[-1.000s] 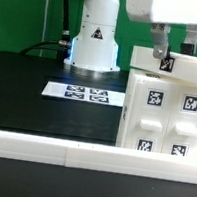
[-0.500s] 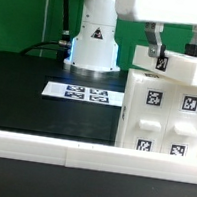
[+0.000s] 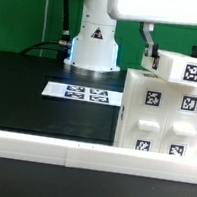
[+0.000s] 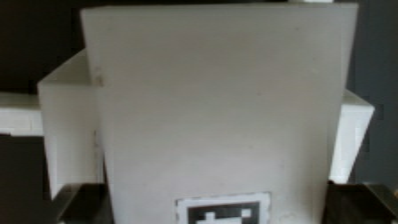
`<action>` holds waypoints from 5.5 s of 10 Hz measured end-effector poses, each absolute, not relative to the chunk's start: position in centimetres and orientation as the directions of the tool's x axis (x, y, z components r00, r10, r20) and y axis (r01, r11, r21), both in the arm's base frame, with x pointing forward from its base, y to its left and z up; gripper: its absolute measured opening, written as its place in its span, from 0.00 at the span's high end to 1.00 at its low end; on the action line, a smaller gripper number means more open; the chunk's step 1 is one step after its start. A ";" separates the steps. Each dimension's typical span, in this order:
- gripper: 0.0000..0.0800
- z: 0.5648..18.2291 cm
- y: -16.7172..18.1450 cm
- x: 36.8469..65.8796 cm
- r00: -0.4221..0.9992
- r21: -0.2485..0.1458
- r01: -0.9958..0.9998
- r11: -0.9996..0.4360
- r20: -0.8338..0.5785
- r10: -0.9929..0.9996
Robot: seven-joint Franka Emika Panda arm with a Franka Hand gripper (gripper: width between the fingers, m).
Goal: Assemble cabinet
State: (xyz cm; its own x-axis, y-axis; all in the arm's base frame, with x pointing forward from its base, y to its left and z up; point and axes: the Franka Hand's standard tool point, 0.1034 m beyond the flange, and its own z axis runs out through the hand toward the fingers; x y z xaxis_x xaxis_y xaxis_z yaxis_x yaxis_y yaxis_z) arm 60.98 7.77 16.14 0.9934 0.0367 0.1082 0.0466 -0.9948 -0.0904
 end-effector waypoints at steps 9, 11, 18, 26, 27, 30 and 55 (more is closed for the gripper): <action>0.30 16.1 8.1 61.0 0.810 -0.161 -0.575 -0.802 0.023 -0.585; 0.30 16.1 8.2 61.0 0.717 -0.168 -0.688 -0.706 -0.006 -0.697; 0.30 16.0 8.9 61.5 0.290 -0.215 -0.940 -0.265 -0.091 -0.953; 0.30 15.9 9.2 61.8 -0.289 -0.156 -0.932 0.326 -0.221 -0.931; 0.30 15.9 9.2 61.8 -0.364 -0.139 -0.905 0.402 -0.238 -0.900; 0.30 16.1 9.7 62.0 -0.446 -0.124 -0.864 0.487 -0.258 -0.857; 0.00 18.4 9.8 62.6 0.723 -0.263 -0.679 -0.686 -0.077 -0.686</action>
Offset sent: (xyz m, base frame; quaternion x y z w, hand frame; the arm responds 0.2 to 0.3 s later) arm -0.0034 0.0056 -0.0036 0.0108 0.0060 0.1504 0.9885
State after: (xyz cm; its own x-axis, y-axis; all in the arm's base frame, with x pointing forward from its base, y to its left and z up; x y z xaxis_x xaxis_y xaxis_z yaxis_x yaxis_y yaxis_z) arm 62.64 9.79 18.43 0.7232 -0.6864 -0.0767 -0.6787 -0.6857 -0.2632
